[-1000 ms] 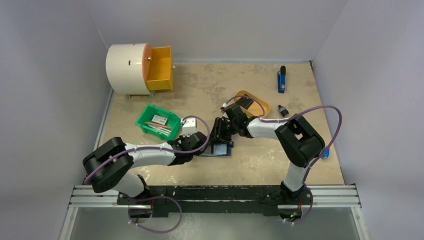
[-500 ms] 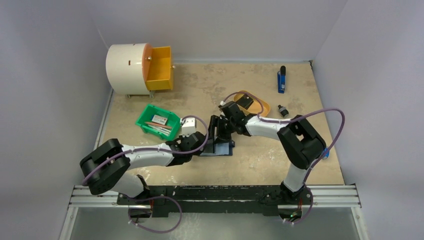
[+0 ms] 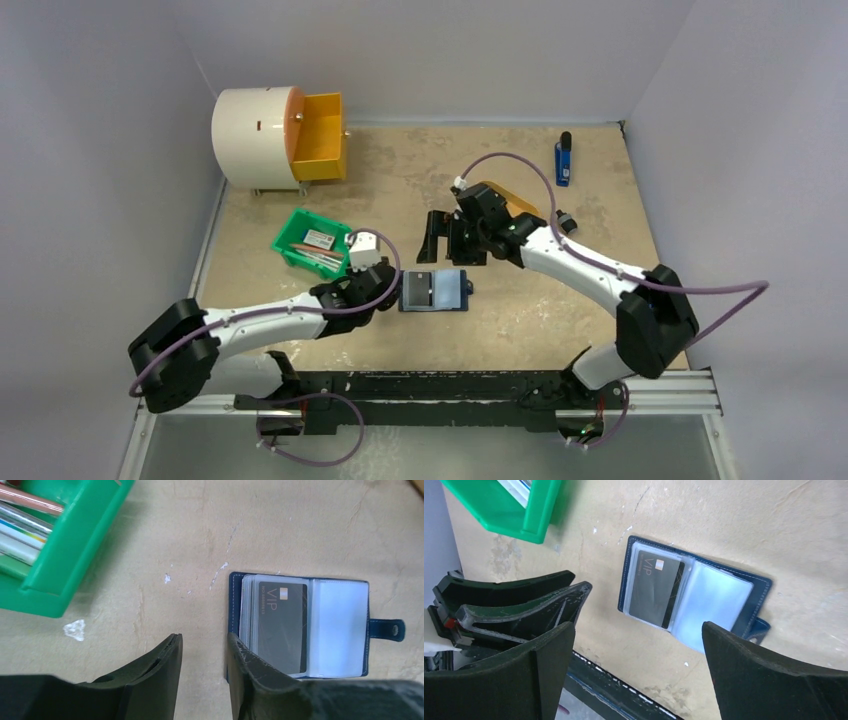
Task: Put the credit cards into the card holder
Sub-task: Insert the credit card into the card holder, then close the card holder at the center of the board.
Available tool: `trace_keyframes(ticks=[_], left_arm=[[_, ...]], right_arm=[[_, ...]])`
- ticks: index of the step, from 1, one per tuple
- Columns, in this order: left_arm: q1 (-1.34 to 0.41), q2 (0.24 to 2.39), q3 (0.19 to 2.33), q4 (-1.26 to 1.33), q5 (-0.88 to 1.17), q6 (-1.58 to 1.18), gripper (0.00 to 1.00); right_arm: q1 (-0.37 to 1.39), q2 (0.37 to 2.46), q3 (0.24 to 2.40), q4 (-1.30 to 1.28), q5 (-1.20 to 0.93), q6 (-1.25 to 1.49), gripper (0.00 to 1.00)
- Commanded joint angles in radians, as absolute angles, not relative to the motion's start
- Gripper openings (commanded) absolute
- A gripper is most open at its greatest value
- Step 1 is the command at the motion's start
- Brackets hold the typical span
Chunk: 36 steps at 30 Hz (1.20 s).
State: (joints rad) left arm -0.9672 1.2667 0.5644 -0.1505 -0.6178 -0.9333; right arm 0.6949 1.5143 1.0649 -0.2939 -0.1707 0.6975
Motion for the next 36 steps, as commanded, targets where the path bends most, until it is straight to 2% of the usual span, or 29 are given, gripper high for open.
trace_keyframes(ticks=[1,6,9,14,18,26,31,36], left_arm=[[-0.966,1.160,0.571,-0.225,-0.702,-0.948,0.39],[-0.967,1.079,0.585,-0.290,-0.753,-0.946,0.40],[-0.968,1.015,0.540,-0.235,-0.753,-0.925,0.41],[-0.968,0.898,0.447,-0.144,-0.765,-0.952,0.56],[-0.967,0.904,0.477,-0.189,-0.732,-0.949,0.61],[-0.966,1.045,0.546,-0.158,-0.583,-0.900,0.60],[-0.967,1.082,0.553,-0.116,-0.555,-0.896,0.59],[-0.966,1.091,0.545,-0.094,-0.541,-0.882,0.58]], right_arm=[[0.696,1.396,1.133,-0.435,-0.033,0.648,0.99],[0.692,1.143,0.914,-0.308,0.160,0.636,0.98],[0.677,1.029,0.801,-0.269,0.197,0.624,0.98],[0.675,0.969,0.702,-0.307,0.231,0.634,0.98],[0.674,0.920,0.626,-0.252,0.204,0.656,0.97],[0.629,0.967,0.595,-0.195,0.113,0.676,0.92],[0.602,1.016,0.591,-0.153,0.037,0.652,0.84],[0.603,1.120,0.645,-0.125,0.008,0.586,0.80]])
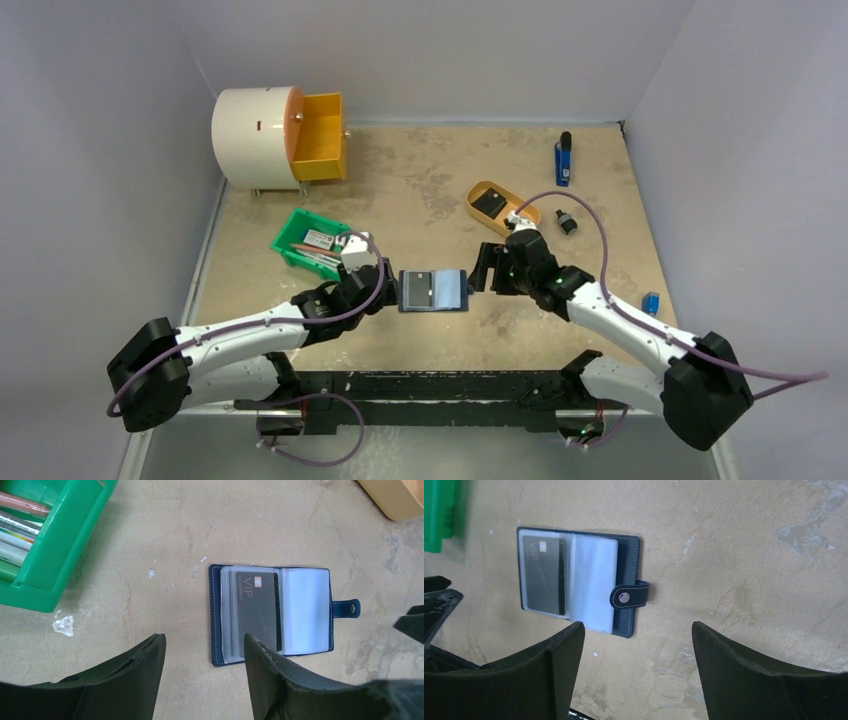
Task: Put the credit cards into the card holder
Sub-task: Close the card holder at the center of the board.
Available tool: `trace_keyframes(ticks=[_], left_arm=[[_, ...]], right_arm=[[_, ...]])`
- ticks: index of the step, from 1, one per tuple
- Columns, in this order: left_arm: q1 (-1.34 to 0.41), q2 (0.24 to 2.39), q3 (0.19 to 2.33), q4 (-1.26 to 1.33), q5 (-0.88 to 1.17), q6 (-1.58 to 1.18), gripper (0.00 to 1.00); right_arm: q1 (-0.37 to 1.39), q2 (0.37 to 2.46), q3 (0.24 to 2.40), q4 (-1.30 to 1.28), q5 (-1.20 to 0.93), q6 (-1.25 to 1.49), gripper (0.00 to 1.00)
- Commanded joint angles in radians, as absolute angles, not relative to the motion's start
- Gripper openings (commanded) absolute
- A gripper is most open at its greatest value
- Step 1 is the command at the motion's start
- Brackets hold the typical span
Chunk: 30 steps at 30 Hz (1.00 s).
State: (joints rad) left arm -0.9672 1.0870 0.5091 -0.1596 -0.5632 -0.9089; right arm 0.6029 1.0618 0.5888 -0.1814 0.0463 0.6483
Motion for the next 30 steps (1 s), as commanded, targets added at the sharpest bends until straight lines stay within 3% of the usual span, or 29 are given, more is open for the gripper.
trace_keyframes(ticks=[1,11,23,30], left_arm=[[-0.966,1.092,0.544,-0.090,-0.536,-0.882,0.58],[-0.966,1.090,0.537,-0.027,-0.495,-0.877,0.55],[-0.967,1.260,0.601,0.075,-0.400,-0.852,0.50],[-0.966,1.290,0.608,0.094,-0.396,-0.850,0.50]], right_arm=[[0.603,1.145,0.658,-0.123,0.004,0.571,0.80],[0.603,1.311,0.729,-0.098,0.004,0.567,0.71],[0.603,1.429,0.796,-0.147,0.026,0.527,0.59],[0.603,1.417,0.795,-0.222,0.045,0.511,0.39]])
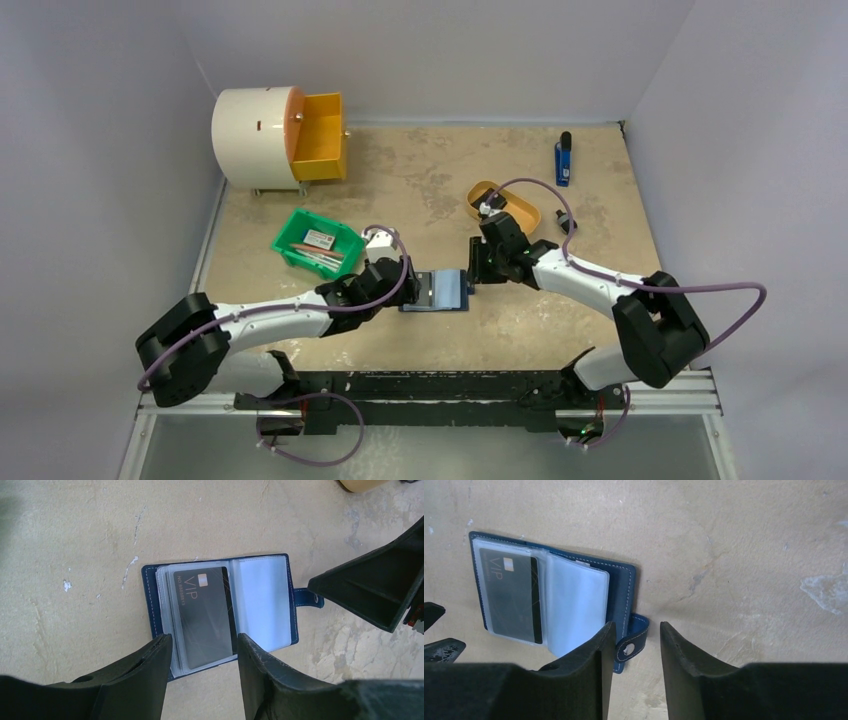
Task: Put the credit cards into the card holder
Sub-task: Close the card holder at the center of the board.
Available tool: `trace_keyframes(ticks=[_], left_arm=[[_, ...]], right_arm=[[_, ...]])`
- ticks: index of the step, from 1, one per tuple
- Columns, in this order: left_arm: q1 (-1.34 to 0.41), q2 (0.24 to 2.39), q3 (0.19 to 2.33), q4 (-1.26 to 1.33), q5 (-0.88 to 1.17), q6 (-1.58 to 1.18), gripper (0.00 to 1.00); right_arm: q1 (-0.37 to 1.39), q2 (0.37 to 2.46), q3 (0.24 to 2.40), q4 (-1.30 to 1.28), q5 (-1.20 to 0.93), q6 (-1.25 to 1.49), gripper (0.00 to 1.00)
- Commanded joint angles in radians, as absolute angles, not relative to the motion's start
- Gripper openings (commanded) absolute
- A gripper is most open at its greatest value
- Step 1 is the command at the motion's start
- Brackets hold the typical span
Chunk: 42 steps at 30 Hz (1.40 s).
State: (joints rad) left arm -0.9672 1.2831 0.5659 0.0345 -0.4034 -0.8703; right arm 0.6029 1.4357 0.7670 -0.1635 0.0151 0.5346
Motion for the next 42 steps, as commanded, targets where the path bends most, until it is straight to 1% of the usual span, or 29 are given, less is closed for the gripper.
trace_keyframes(ticks=[1,3,4,7,9,12,15,19,20,21,26,29,31,32,33,36,42], left_arm=[[-0.967,1.293,0.610,0.096,-0.397,-0.853,0.50],[-0.966,1.299,0.609,0.101,-0.396,-0.860,0.50],[-0.966,1.300,0.608,0.103,-0.396,-0.862,0.50],[-0.966,1.305,0.606,0.110,-0.395,-0.866,0.49],[-0.966,1.311,0.611,0.108,-0.394,-0.864,0.49],[-0.966,1.315,0.615,0.103,-0.392,-0.862,0.49],[-0.966,1.315,0.615,0.102,-0.391,-0.862,0.49],[-0.966,1.313,0.610,0.103,-0.391,-0.866,0.49],[-0.967,1.313,0.609,0.101,-0.393,-0.866,0.49],[-0.966,1.313,0.608,0.099,-0.393,-0.867,0.49],[-0.967,1.304,0.607,0.091,-0.397,-0.868,0.48],[-0.967,1.295,0.606,0.085,-0.403,-0.866,0.48],[-0.966,1.289,0.605,0.079,-0.408,-0.863,0.48],[-0.966,1.286,0.603,0.077,-0.411,-0.862,0.48],[-0.967,1.285,0.604,0.072,-0.416,-0.861,0.48],[-0.967,1.268,0.605,0.030,-0.459,-0.860,0.48],[-0.966,1.219,0.569,-0.071,-0.586,-0.905,0.46]], right_arm=[[0.603,1.415,0.792,-0.229,0.043,0.507,0.38],[0.603,1.412,0.787,-0.242,0.042,0.504,0.38],[0.603,1.408,0.786,-0.244,0.037,0.501,0.40],[0.603,1.392,0.783,-0.239,0.013,0.497,0.57],[0.604,1.399,0.798,-0.247,0.003,0.497,0.63],[0.610,1.403,0.813,-0.248,0.003,0.499,0.67],[0.614,1.427,0.828,-0.257,-0.022,0.494,0.66],[0.618,1.463,0.830,-0.266,-0.020,0.493,0.60],[0.620,1.472,0.827,-0.265,-0.015,0.496,0.55],[0.620,1.478,0.827,-0.264,-0.013,0.499,0.51],[0.620,1.490,0.826,-0.259,-0.004,0.513,0.38],[0.620,1.474,0.826,-0.262,-0.002,0.516,0.24],[0.620,1.452,0.825,-0.270,-0.001,0.515,0.11],[0.620,1.442,0.827,-0.276,0.010,0.515,0.03],[0.620,1.434,0.827,-0.280,0.010,0.510,0.00],[0.620,1.396,0.817,-0.273,-0.015,0.498,0.00],[0.620,1.288,0.795,-0.200,-0.193,0.460,0.00]])
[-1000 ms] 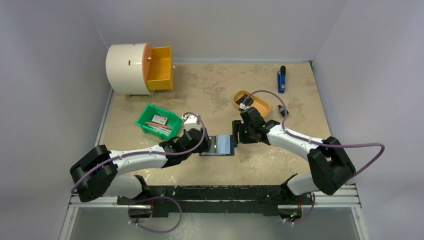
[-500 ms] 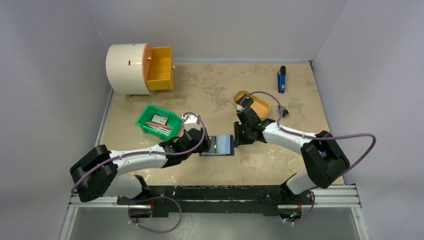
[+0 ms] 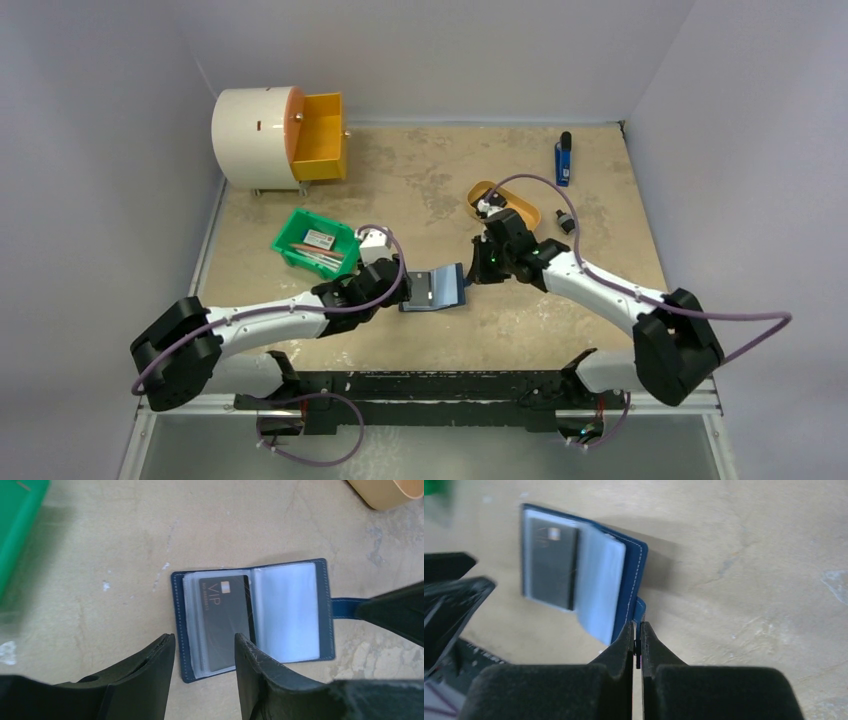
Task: Put the credit cards into the card holder
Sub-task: Close the card holder at the center of the board.
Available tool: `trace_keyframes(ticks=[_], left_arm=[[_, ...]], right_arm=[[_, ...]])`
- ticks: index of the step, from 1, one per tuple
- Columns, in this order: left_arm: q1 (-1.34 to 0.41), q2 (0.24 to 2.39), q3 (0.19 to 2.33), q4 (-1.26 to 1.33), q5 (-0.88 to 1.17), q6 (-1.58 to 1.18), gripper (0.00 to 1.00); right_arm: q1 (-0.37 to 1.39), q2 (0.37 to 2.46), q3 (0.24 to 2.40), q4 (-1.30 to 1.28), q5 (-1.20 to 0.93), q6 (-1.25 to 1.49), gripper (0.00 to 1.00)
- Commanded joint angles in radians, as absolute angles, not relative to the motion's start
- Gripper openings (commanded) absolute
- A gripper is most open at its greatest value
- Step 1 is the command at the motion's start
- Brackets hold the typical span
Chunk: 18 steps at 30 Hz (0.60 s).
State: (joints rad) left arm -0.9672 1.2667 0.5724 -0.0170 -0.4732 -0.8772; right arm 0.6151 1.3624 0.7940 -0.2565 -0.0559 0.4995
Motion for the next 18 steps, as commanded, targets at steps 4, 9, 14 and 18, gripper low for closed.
trace_keyframes(ticks=[4,9,14,18], left_arm=[[-0.954,1.223,0.533,-0.052,-0.587,-0.932,0.39],[-0.912,1.247,0.497,-0.017,-0.555,-0.962,0.26],[-0.865,1.270,0.482,-0.015,-0.524,-0.973,0.19],[-0.858,1.242,0.473,-0.028,-0.534,-0.979,0.16]], right_arm=[[0.620,1.262,0.802,-0.162,-0.284,0.460,0.00],[0.621,1.275,0.785,-0.053,-0.377,0.511,0.00],[0.627,1.328,0.776,0.058,-0.439,0.574,0.00],[0.648,1.386,0.811,0.116,-0.456,0.604,0.00]])
